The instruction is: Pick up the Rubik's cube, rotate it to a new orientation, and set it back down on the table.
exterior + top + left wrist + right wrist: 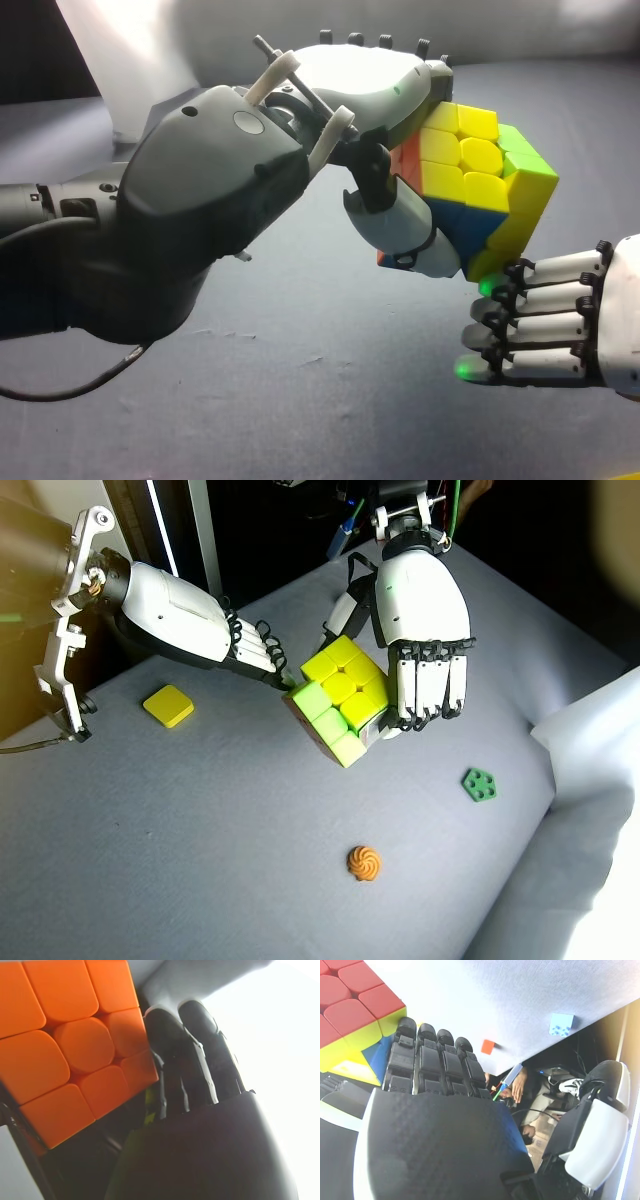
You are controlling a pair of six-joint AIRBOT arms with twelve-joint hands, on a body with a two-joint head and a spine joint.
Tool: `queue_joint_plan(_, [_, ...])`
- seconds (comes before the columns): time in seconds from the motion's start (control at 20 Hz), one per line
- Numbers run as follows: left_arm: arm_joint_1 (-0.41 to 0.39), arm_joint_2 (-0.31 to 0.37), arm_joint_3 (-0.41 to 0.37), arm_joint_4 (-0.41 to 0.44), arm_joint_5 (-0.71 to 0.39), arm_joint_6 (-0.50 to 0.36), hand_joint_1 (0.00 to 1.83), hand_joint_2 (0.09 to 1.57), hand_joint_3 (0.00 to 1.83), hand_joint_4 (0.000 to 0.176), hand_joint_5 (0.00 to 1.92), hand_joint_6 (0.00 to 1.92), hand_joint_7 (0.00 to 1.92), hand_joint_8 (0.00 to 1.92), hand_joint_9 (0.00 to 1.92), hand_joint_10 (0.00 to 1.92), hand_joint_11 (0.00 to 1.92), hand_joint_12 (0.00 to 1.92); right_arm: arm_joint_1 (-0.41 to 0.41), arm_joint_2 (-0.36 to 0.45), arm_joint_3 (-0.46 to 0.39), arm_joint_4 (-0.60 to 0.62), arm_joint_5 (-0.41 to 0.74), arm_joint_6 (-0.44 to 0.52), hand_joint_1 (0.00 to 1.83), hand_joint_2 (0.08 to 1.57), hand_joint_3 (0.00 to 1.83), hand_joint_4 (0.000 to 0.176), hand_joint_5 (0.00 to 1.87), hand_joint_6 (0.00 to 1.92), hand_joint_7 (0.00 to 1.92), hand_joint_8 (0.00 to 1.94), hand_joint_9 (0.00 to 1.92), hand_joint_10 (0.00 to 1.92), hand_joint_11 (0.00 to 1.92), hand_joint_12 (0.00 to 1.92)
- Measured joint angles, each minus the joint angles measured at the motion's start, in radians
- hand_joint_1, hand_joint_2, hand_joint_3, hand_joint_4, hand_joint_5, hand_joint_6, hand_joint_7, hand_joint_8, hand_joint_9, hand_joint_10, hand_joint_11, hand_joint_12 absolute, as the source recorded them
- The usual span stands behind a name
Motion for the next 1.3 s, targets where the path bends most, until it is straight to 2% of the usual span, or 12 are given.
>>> queue_joint_plan(0.05, [0.0,0.0,0.0,0.001,-0.002,0.0,1.13,1.33,0.0,0.0,0.64,1.36,0.59,1.79,0.5,1.72,0.36,1.89,0.0,-0.004,0.006,0.0,-0.002,0.0,0.42,0.61,0.0,0.0,0.0,0.0,0.0,0.0,0.0,0.0,0.0,0.09])
queue_joint_plan(0.15, [0.0,0.0,0.0,0.002,-0.007,0.001,1.09,1.36,0.01,0.0,0.58,1.47,0.55,1.84,0.47,1.78,0.32,1.92,0.0,-0.008,0.011,0.0,-0.006,0.0,0.41,0.62,0.0,0.0,0.0,0.0,0.0,0.0,0.0,0.0,0.0,0.06])
queue_joint_plan(0.2, [0.0,0.0,0.0,0.002,-0.008,0.002,1.09,1.36,0.0,0.0,0.6,1.46,0.55,1.82,0.47,1.73,0.35,1.91,0.0,-0.01,0.014,0.0,-0.006,0.0,0.46,0.61,0.0,0.0,0.0,0.0,0.0,0.0,0.0,0.0,0.0,0.06])
queue_joint_plan(0.3, [0.0,0.0,0.0,0.002,-0.009,0.005,1.1,1.35,0.0,0.0,0.6,1.43,0.58,1.8,0.5,1.74,0.42,1.92,-0.002,-0.017,0.016,0.0,-0.01,0.0,0.45,0.59,0.0,0.0,0.0,0.0,0.0,0.0,0.0,0.0,0.0,0.08])
queue_joint_plan(0.4, [0.0,0.0,0.0,0.001,-0.009,-0.002,1.07,1.38,0.0,0.0,0.55,1.53,0.56,1.82,0.48,1.78,0.38,1.92,-0.009,-0.033,0.025,0.003,-0.012,0.0,0.44,0.61,0.0,0.0,0.0,0.0,0.0,0.0,0.0,0.0,0.0,0.01])
queue_joint_plan(0.5, [-0.004,0.0,0.0,0.003,-0.006,-0.004,1.07,1.38,0.0,0.0,0.55,1.53,0.55,1.82,0.48,1.78,0.43,1.92,-0.016,-0.043,0.034,0.0,-0.017,0.0,0.44,0.6,0.0,0.0,0.0,0.0,0.0,0.0,0.0,0.0,0.01,0.01])
queue_joint_plan(0.6, [-0.005,0.0,0.0,0.005,-0.008,-0.005,1.08,1.36,0.0,0.0,0.62,1.47,0.53,1.79,0.47,1.75,0.38,1.92,-0.014,-0.043,0.035,-0.001,-0.015,0.0,0.46,0.59,0.0,0.0,0.0,0.0,0.0,0.0,0.0,0.0,0.03,0.01])
queue_joint_plan(0.8, [-0.005,0.002,0.0,0.008,-0.012,-0.004,1.07,1.37,0.0,0.0,0.57,1.52,0.55,1.79,0.48,1.74,0.43,1.92,0.103,-0.011,0.035,-0.003,0.051,0.032,0.47,0.61,0.0,0.0,0.0,0.0,0.0,0.0,0.0,0.0,0.0,0.0])
queue_joint_plan(0.9, [-0.005,0.007,0.003,0.0,-0.015,-0.004,1.05,1.38,0.0,0.0,0.56,1.56,0.52,1.8,0.44,1.72,0.37,1.91,0.157,0.012,0.035,-0.008,0.09,0.051,0.43,0.63,0.0,0.0,0.0,0.0,0.0,0.0,0.0,0.0,0.0,0.0])
queue_joint_plan(1.1, [-0.005,0.007,0.002,0.001,-0.008,-0.01,1.11,1.35,0.0,0.0,0.61,1.41,0.58,1.82,0.49,1.76,0.43,1.92,0.232,0.034,0.034,-0.032,0.134,0.058,0.43,0.62,0.0,0.0,0.0,0.0,0.0,0.0,0.0,0.0,0.0,0.0])
queue_joint_plan(1.2, [-0.005,0.007,0.002,0.004,-0.01,-0.009,1.07,1.38,0.0,0.0,0.54,1.54,0.56,1.81,0.48,1.78,0.44,1.92,0.26,0.043,0.034,-0.042,0.141,0.058,0.41,0.63,0.0,0.0,0.0,0.0,0.0,0.0,0.0,0.0,0.03,0.02])
queue_joint_plan(1.3, [-0.005,0.006,0.002,-0.002,0.007,-0.007,1.07,1.37,0.0,0.0,0.57,1.52,0.54,1.81,0.49,1.78,0.44,1.92,0.292,0.055,0.036,-0.03,0.119,0.057,0.44,0.63,0.0,0.0,0.0,0.0,0.0,0.0,0.0,0.0,0.02,0.01])
